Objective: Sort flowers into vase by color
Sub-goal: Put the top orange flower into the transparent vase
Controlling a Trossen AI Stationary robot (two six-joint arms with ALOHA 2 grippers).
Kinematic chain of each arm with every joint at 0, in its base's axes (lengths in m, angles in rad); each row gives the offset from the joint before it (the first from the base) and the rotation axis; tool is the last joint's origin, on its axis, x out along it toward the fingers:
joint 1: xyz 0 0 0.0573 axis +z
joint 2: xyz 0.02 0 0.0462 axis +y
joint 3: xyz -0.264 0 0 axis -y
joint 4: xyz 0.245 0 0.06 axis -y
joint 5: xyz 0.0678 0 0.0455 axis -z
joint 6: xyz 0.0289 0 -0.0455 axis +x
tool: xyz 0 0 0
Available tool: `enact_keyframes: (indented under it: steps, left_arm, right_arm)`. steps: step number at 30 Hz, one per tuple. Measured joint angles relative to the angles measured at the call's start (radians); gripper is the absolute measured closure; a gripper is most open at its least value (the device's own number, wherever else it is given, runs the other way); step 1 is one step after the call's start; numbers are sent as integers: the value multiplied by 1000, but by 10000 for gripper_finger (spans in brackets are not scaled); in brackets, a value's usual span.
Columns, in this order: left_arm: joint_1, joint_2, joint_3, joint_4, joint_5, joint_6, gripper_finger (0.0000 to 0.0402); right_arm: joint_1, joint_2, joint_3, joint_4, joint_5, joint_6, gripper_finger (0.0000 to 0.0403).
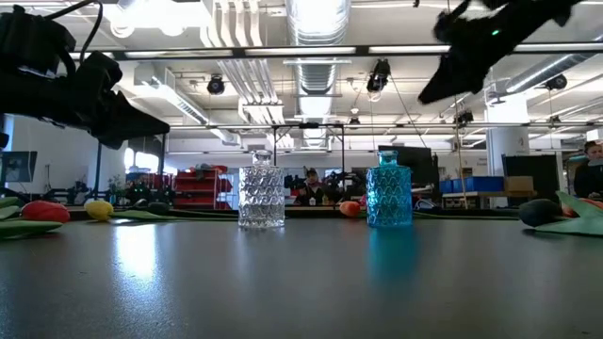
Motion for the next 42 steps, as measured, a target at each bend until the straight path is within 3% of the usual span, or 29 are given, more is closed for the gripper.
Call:
enact_keyframes:
  steps: [6,10,12,21,29,35,42]
  left_arm:
    - [0,0,0,0,0,0,402]
    - [0,1,0,0,0,0,402]
    - [0,1,0,0,0,0,402]
    - [0,1,0,0,0,0,402]
    - [0,1,0,6,0,0,402]
    - [0,1,0,55,-4,1,402]
    - [0,1,0,85,-5,1,402]
  right_arm:
    - [-76,235,148,-108,-25,-17,232]
    - [-191,392,197,-98,-236,-57,234]
    - [-259,469,220,-88,-276,-75,243]
    - [-482,759,403,-79,-282,-122,270]
    - [-529,992,616,-143,-290,-141,247]
    - [-540,1086,737,-270,-280,-135,225]
    - [-559,1119,756,-277,-255,-114,235]
